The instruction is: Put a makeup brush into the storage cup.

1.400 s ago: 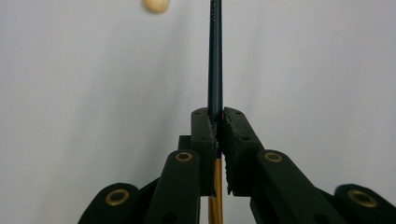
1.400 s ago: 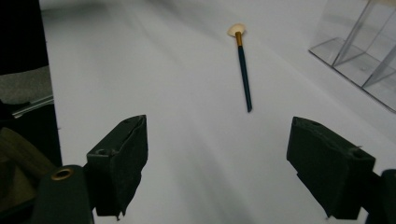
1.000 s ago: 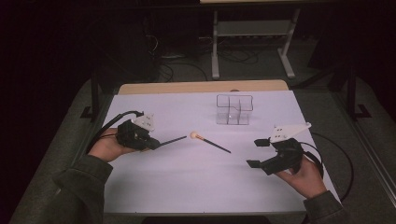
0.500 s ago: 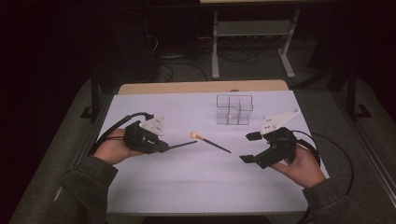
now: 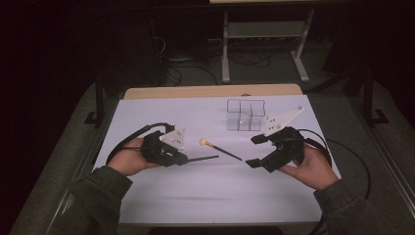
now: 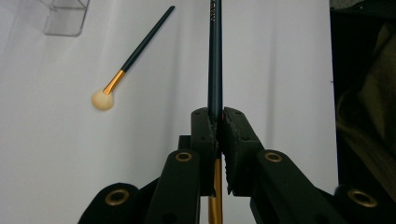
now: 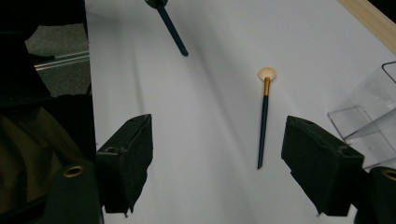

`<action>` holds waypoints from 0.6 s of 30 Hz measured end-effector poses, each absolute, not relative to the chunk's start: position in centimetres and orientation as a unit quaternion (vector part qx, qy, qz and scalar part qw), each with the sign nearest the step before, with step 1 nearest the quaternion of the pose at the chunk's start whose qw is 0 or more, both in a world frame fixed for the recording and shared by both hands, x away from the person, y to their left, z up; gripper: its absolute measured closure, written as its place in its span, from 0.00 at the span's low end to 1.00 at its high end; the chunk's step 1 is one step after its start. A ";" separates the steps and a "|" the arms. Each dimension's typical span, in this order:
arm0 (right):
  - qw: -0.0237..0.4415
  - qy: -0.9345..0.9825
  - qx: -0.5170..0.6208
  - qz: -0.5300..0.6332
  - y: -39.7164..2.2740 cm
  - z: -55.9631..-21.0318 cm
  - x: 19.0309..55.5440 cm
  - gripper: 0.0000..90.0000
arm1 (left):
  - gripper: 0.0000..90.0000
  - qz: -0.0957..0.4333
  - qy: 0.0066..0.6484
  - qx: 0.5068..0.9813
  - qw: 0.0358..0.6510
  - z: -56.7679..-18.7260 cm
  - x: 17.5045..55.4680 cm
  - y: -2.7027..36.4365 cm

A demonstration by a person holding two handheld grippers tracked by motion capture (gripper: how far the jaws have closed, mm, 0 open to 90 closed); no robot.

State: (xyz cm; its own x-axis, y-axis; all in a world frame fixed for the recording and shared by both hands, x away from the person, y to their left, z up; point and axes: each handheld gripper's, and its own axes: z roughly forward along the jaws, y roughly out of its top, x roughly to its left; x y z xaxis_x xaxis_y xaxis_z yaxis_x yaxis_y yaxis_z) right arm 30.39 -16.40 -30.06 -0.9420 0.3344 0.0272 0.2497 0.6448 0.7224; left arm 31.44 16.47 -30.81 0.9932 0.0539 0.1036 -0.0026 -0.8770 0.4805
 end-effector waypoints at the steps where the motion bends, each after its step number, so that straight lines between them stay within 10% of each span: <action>1: 0.052 0.905 0.160 0.390 -16.3 -30.0 30.4 0.27 | 0.92 0.056 0.014 0.967 0.250 -30.9 31.3 16.3; 18: 0.018 0.925 0.108 0.363 -13.1 -31.4 31.2 0.39 | 0.92 0.047 -0.027 0.968 0.244 -32.1 29.9 12.5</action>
